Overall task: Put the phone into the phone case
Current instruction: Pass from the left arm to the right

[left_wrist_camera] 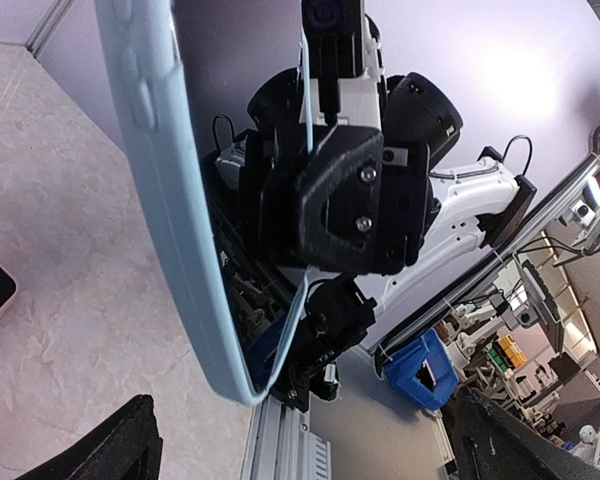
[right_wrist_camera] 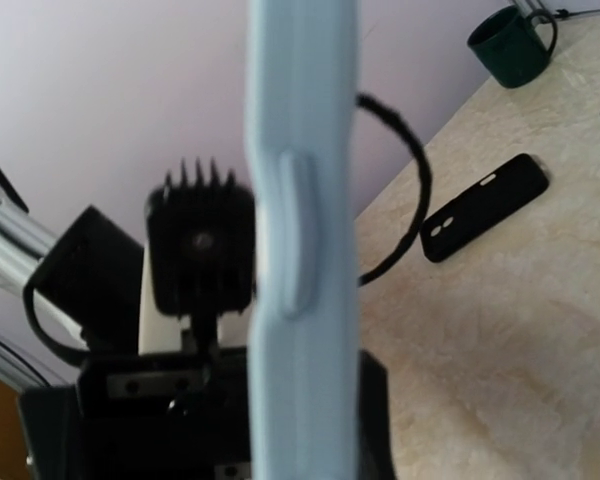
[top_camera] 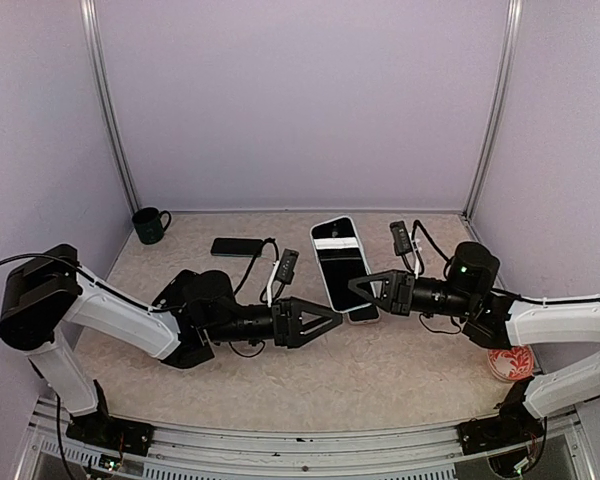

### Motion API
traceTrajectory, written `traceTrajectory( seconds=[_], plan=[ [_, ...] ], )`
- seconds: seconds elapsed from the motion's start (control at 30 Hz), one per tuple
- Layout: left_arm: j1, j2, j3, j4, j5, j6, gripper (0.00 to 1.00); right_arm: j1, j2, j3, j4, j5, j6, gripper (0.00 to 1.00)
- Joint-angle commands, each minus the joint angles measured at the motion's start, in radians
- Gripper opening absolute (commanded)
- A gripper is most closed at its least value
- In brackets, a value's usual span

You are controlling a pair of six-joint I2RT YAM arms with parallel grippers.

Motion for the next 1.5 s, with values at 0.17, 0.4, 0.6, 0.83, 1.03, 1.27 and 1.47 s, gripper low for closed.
traceTrajectory(
  seconds=[0.17, 0.4, 0.6, 0.83, 1.03, 1.27, 1.47],
  plan=[
    [0.016, 0.034, 0.07, 0.047, -0.009, 0.009, 0.82, 0.048, -0.004, 0.014, 0.108, 0.012, -0.018, 0.0],
    [0.02, 0.055, 0.064, 0.093, 0.006, -0.001, 0.33, 0.064, 0.009, 0.009, 0.127, 0.004, 0.004, 0.0],
    [0.021, 0.061, 0.058, 0.116, 0.023, -0.012, 0.01, 0.073, 0.018, 0.013, 0.137, -0.014, 0.021, 0.0],
    [0.023, 0.053, 0.042, 0.122, 0.086, -0.006, 0.0, 0.075, 0.008, 0.037, 0.05, -0.075, 0.01, 0.03],
    [0.018, -0.005, -0.015, 0.049, 0.172, 0.054, 0.0, 0.058, -0.021, 0.15, -0.22, -0.178, -0.079, 0.54],
    [0.009, -0.096, -0.045, -0.094, 0.221, 0.151, 0.0, 0.029, 0.002, 0.216, -0.347, -0.296, -0.127, 0.51],
    [0.0, -0.121, -0.002, -0.22, 0.237, 0.213, 0.0, 0.028, 0.075, 0.236, -0.364, -0.357, -0.11, 0.35]
  ],
)
